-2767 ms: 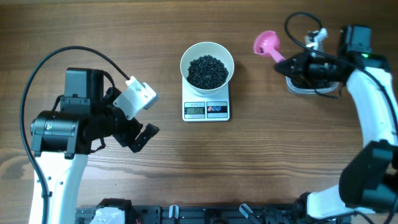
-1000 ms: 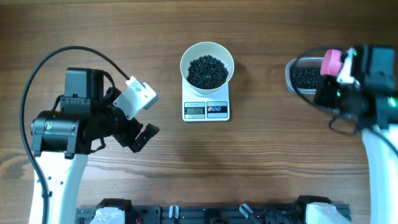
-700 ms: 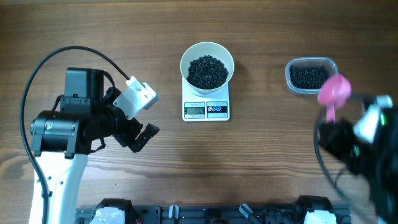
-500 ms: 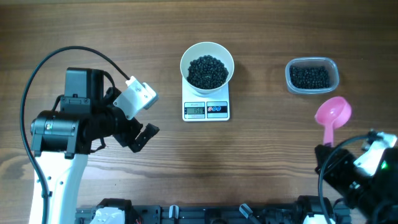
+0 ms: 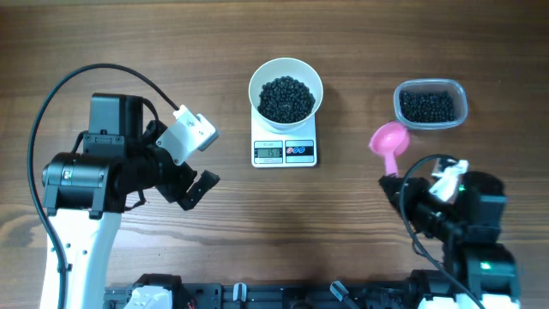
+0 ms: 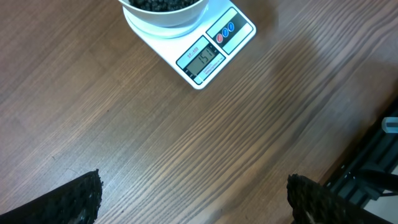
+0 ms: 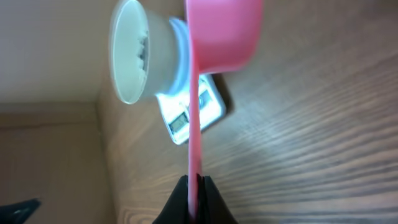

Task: Scoop item into bowl and weigh 150g on scale
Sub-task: 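Bring the scoop down toward the table in front of the tub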

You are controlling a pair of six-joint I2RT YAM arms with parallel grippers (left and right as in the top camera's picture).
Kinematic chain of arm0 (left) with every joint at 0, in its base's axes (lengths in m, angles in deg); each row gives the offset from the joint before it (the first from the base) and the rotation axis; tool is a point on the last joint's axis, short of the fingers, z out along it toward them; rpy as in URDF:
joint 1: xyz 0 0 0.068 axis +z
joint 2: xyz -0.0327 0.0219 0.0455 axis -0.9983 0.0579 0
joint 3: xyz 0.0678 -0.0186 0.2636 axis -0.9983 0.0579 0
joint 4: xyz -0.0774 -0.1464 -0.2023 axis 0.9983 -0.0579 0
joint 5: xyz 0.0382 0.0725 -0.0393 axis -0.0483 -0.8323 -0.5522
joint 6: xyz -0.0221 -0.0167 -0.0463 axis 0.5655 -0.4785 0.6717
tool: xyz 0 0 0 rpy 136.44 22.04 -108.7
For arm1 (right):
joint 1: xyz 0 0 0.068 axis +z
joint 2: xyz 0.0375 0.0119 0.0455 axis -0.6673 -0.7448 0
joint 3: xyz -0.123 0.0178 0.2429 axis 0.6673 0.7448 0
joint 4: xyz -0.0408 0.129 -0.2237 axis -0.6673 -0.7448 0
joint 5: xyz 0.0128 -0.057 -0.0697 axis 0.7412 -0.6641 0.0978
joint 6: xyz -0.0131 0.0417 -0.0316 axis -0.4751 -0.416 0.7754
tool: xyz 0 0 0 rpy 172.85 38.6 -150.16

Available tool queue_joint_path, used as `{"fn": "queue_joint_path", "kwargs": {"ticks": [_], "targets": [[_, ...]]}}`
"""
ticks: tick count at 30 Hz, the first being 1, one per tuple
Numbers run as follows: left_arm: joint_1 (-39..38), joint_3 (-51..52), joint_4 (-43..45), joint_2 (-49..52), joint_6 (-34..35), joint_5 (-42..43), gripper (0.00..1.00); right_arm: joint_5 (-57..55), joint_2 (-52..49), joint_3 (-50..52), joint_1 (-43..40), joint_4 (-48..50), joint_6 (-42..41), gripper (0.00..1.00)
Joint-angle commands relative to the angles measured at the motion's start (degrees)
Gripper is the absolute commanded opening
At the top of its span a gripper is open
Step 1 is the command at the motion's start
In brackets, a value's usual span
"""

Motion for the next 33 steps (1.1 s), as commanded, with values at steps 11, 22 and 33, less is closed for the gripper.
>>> {"fn": "queue_joint_path", "kwargs": {"ticks": [11,22,33], "targets": [[0.46,-0.33,0.00,-0.50,0.15,1.31,1.00,0.90,0.44,14.49,0.13,7.23,-8.09,0.20],[0.46,-0.33,0.00,-0.50,0.13,1.31,1.00,-9.60,0.44,14.78,0.13,6.08,-4.28,1.00],[0.46,-0.33,0.00,-0.50,0.15,1.31,1.00,-16.20,0.44,14.78,0.13,9.92,5.62,1.00]]}}
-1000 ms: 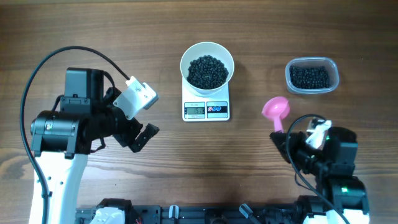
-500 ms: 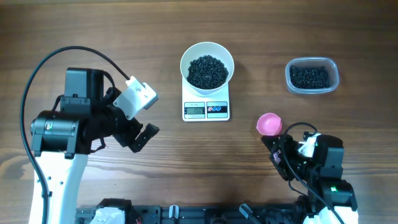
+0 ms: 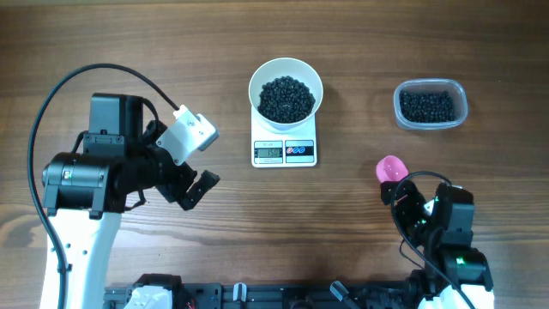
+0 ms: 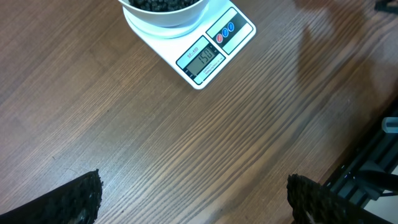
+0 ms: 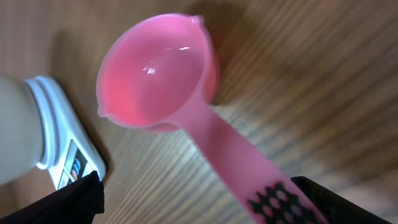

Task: Scoop item into bowl and weigh 150g on scale
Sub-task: 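Bring the scoop down toward the table in front of the tub, then lower the scoop onto the table and open the right gripper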

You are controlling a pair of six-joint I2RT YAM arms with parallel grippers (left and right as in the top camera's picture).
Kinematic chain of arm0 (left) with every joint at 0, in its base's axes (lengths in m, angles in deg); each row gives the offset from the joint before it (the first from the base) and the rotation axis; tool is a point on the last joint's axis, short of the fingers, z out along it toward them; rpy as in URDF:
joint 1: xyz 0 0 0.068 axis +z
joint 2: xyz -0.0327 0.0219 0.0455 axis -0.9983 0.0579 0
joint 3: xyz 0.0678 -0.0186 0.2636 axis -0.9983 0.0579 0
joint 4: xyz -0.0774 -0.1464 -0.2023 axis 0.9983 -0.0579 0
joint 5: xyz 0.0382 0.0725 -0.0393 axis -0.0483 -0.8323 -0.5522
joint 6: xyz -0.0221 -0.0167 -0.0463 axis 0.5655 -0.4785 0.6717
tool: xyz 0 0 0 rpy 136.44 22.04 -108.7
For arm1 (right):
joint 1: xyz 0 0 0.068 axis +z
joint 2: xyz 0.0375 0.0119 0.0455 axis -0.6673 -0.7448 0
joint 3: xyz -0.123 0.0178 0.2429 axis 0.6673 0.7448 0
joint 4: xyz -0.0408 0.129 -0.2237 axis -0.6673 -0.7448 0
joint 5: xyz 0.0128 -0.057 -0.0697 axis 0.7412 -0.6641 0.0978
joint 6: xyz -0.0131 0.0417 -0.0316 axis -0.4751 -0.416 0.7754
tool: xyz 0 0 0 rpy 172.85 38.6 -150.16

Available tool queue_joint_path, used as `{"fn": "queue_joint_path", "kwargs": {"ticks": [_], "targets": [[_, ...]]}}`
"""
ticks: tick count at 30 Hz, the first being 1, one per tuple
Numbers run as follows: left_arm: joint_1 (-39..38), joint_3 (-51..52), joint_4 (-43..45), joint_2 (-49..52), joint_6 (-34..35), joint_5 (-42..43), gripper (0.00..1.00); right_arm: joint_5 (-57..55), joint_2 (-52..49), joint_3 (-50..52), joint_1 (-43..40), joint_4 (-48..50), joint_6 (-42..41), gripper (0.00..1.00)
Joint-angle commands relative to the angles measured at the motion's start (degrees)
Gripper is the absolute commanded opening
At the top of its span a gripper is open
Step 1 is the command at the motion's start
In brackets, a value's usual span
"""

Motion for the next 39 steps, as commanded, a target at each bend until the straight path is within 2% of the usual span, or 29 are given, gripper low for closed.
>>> {"fn": "queue_joint_path", "kwargs": {"ticks": [1,2,5,11,16,19,21,23,25,27,30,32,34,36,39], "targets": [[0.46,-0.33,0.02,-0.50,0.15,1.31,1.00,8.55,0.42,0.07,0.15,3.30,11.15,1.00],[0.46,-0.33,0.02,-0.50,0.15,1.31,1.00,13.03,0.42,0.07,0.15,3.58,11.56,1.00],[0.46,-0.33,0.02,-0.50,0.15,1.31,1.00,16.35,0.42,0.07,0.15,3.69,9.88,0.99],[0.46,-0.33,0.02,-0.50,0.15,1.31,1.00,15.50,0.42,0.07,0.15,2.62,-1.40,1.00],[0.46,-0.33,0.02,-0.50,0.15,1.31,1.00,10.75,0.35,0.07,0.15,-1.92,-3.02,1.00],[0.46,-0.33,0.02,-0.50,0.15,1.31,1.00,14.86,0.07,0.07,0.13,-3.61,-4.13,1.00],[0.46,-0.33,0.02,-0.50,0.13,1.31,1.00,20.04,0.04,0.07,0.13,-1.53,-5.20,1.00],[0.46,-0.33,0.02,-0.50,0.15,1.31,1.00,19.56,0.04,0.07,0.13,0.81,-6.56,1.00],[0.46,-0.33,0.02,-0.50,0.15,1.31,1.00,16.59,0.04,0.07,0.13,2.10,-11.56,1.00],[0.46,-0.33,0.02,-0.50,0.15,1.31,1.00,20.37,0.04,0.07,0.13,2.38,-16.46,1.00],[0.46,-0.33,0.02,-0.50,0.15,1.31,1.00,24.20,0.04,0.07,0.15,-1.29,-12.59,1.00],[0.46,-0.33,0.02,-0.50,0.15,1.31,1.00,20.85,-0.22,0.09,0.15,-5.64,-10.93,1.00],[0.46,-0.33,0.02,-0.50,0.15,1.31,1.00,25.55,-0.66,0.04,0.07,-5.99,-14.25,1.00],[0.46,-0.33,0.02,-0.50,0.15,1.31,1.00,29.88,-0.70,0.02,0.13,-5.25,-21.22,1.00],[0.46,-0.33,0.02,-0.50,0.15,1.31,1.00,24.59,-0.72,0.04,0.15,-5.29,-27.45,1.00]]}}
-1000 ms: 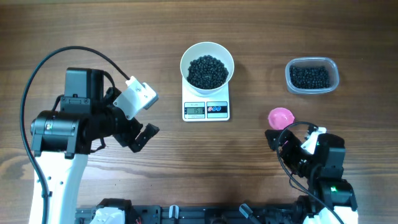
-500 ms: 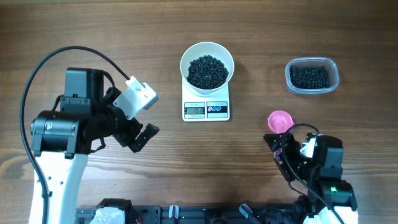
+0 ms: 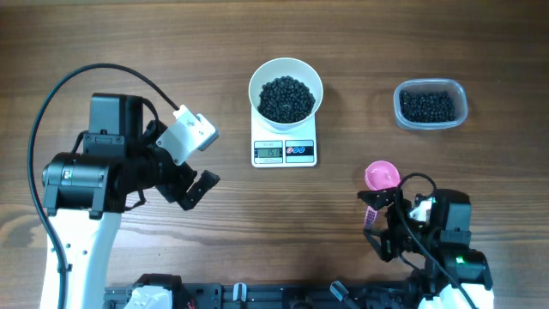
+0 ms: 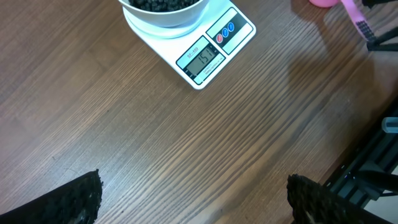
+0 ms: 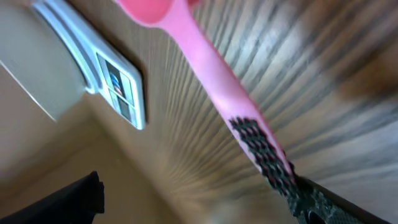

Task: Scoop item into bowl and weigh 150g on scale
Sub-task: 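Lower the scoop onto the table and open the right gripper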

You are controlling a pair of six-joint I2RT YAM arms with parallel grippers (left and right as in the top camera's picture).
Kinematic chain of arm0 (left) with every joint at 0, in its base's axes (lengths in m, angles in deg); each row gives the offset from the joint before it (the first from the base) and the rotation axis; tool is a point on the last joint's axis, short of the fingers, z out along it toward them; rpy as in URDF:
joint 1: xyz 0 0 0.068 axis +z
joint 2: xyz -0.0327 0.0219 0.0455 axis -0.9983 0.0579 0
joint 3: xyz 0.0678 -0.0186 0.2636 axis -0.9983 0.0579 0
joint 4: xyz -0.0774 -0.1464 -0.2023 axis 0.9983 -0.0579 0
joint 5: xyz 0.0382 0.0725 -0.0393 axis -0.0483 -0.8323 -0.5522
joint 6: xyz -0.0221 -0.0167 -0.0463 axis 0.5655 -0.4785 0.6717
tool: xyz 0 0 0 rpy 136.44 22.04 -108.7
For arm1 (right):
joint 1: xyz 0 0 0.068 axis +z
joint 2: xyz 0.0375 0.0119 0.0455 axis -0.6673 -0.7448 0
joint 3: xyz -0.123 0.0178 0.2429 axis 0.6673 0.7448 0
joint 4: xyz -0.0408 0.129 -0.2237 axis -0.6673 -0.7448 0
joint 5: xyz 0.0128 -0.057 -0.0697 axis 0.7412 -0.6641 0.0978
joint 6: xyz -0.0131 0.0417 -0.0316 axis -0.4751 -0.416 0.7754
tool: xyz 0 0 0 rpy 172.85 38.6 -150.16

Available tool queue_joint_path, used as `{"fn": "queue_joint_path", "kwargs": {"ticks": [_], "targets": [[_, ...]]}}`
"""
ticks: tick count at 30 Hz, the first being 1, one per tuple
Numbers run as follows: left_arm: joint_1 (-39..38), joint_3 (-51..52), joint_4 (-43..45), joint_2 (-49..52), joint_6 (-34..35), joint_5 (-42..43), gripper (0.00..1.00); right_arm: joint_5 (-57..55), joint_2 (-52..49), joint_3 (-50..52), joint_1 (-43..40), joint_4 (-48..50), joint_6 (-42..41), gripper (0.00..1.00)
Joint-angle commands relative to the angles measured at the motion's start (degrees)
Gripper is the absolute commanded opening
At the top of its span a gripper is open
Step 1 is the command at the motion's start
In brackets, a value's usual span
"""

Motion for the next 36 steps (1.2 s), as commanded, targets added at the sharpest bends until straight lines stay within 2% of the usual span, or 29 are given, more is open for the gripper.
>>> {"fn": "queue_joint_path", "kwargs": {"ticks": [1,4,6,7,9,12,15,18,20,22,23,26,28,36], "targets": [[0.46,-0.33,0.00,-0.50,0.15,1.31,1.00,-2.78,-0.42,-0.04,0.13,-0.13,-13.25,1.00],[0.46,-0.33,0.00,-0.50,0.15,1.31,1.00,4.42,-0.98,-0.04,0.13,2.84,-23.15,1.00],[0.46,-0.33,0.00,-0.50,0.15,1.31,1.00,6.27,-0.96,-0.04,0.13,3.39,-22.08,1.00],[0.46,-0.33,0.00,-0.50,0.15,1.31,1.00,1.03,-1.20,-0.02,0.13,-0.46,-21.97,1.00],[0.46,-0.33,0.00,-0.50,0.15,1.31,1.00,-2.45,-1.95,-0.02,0.11,-7.10,-29.51,1.00],[0.46,-0.33,0.00,-0.50,0.15,1.31,1.00,4.13,-2.25,-0.02,0.11,-4.94,-28.70,1.00],[0.46,-0.33,0.00,-0.50,0.15,1.31,1.00,3.65,-2.25,-0.02,0.11,0.66,-20.04,1.00],[0.46,-0.33,0.00,-0.50,0.15,1.31,1.00,-0.11,-2.25,-0.02,0.11,2.12,-10.64,1.00],[0.46,-0.33,0.00,-0.50,0.15,1.31,1.00,-2.03,-2.25,-0.02,0.11,2.89,-9.40,1.00],[0.46,-0.33,0.00,-0.50,0.15,1.31,1.00,-4.20,-2.25,-0.02,0.11,9.18,-7.56,1.00],[0.46,-0.33,0.00,-0.50,0.15,1.31,1.00,-5.44,-2.25,-0.02,0.11,17.70,-0.90,1.00],[0.46,-0.33,0.00,-0.50,0.15,1.31,1.00,-6.47,-2.25,-0.04,0.11,32.24,11.28,1.00],[0.46,-0.33,0.00,-0.50,0.15,1.31,1.00,-7.91,-2.25,-0.04,0.11,38.49,17.75,1.00],[0.46,-0.33,0.00,-0.50,0.15,1.31,1.00,-16.68,-2.25,-0.04,0.11,40.68,29.40,1.00]]}}
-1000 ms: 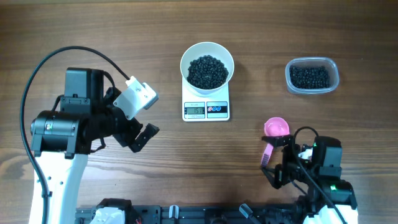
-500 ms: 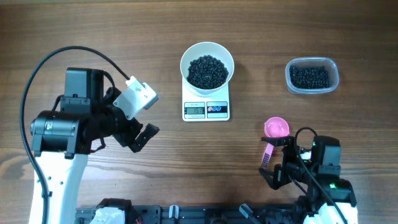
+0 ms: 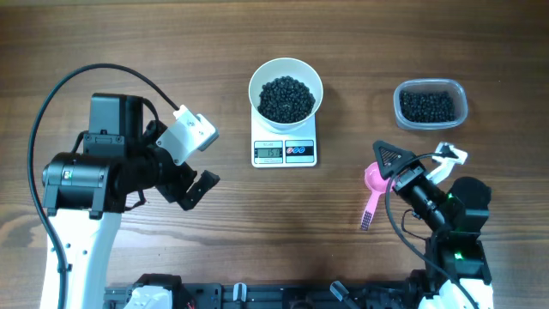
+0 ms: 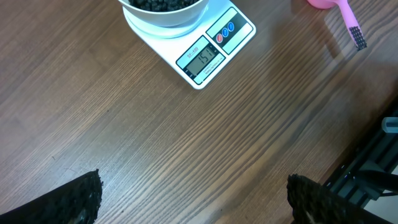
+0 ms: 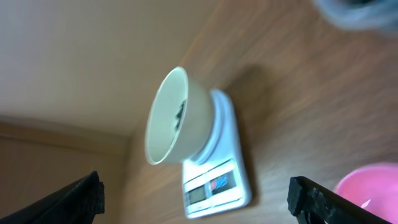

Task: Scoop item into bowl and weigh 150g on scale

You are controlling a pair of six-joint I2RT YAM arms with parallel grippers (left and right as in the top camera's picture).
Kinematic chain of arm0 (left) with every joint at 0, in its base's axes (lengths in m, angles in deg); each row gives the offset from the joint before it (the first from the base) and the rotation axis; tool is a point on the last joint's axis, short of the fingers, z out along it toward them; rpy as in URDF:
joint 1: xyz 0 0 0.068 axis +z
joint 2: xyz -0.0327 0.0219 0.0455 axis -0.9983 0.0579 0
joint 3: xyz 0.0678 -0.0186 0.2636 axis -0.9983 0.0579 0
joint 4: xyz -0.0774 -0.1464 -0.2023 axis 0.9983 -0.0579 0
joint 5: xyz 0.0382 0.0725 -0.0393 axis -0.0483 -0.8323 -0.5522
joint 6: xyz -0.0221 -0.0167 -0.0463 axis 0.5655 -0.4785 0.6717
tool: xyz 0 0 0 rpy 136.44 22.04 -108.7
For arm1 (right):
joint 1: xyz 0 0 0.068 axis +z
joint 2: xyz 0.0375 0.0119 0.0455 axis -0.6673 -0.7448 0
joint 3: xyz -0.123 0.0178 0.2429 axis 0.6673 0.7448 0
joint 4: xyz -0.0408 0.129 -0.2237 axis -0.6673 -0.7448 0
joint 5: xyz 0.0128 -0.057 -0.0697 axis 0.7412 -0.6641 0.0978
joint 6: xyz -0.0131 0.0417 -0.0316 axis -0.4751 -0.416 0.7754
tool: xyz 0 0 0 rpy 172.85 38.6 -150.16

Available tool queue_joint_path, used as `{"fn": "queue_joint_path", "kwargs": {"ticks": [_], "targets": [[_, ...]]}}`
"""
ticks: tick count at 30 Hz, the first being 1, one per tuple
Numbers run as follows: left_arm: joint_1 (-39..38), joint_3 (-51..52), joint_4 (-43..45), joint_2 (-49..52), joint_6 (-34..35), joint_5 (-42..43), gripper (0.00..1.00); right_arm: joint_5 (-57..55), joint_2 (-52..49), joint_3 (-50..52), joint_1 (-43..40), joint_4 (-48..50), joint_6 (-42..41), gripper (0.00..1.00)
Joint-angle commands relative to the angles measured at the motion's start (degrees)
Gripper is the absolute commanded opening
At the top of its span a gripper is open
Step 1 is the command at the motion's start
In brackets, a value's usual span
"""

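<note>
The white bowl (image 3: 286,94) of black beans stands on the white scale (image 3: 285,151), whose display (image 4: 201,60) reads 151. A pink scoop (image 3: 375,182) lies free on the table to the right of the scale, its handle pointing to the front edge. My right gripper (image 5: 196,208) is open and empty, raised beside the scoop and facing the bowl (image 5: 179,117). At the left, my left gripper (image 4: 196,205) hangs open over bare wood.
A clear tub (image 3: 431,105) of black beans sits at the back right. The robot base and its rails (image 3: 283,296) run along the front edge of the table. A black cable (image 3: 94,77) loops over the left arm.
My right gripper was open around the scoop's handle low on the table. It now stands away from the handle, raised and turned toward the scale. The scoop stays lying on the wood.
At first my right gripper was shut on the scoop's handle near the bean tub. Then the scoop was low near the table's front with the fingers apart. Then it lay on the wood, and now the gripper is clear of it. My left arm never moved.
</note>
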Motion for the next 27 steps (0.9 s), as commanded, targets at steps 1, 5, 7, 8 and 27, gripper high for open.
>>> {"fn": "queue_joint_path", "kwargs": {"ticks": [1,5,7,8,27], "targets": [[0.46,-0.33,0.02,-0.50,0.15,1.31,1.00,-6.75,0.31,-0.48,0.02,0.42,10.05,1.00],[0.46,-0.33,0.02,-0.50,0.15,1.31,1.00,-7.41,0.42,-0.48,0.02,1.31,15.34,1.00],[0.46,-0.33,0.02,-0.50,0.15,1.31,1.00,-8.22,1.33,-0.48,0.04,1.20,17.53,0.99],[0.46,-0.33,0.02,-0.50,0.15,1.31,1.00,-8.46,2.38,-0.48,0.04,1.18,19.17,1.00],[0.46,-0.33,0.02,-0.50,0.15,1.31,1.00,-26.40,32.09,-0.46,1.99,-8.52,31.06,1.00]]}}
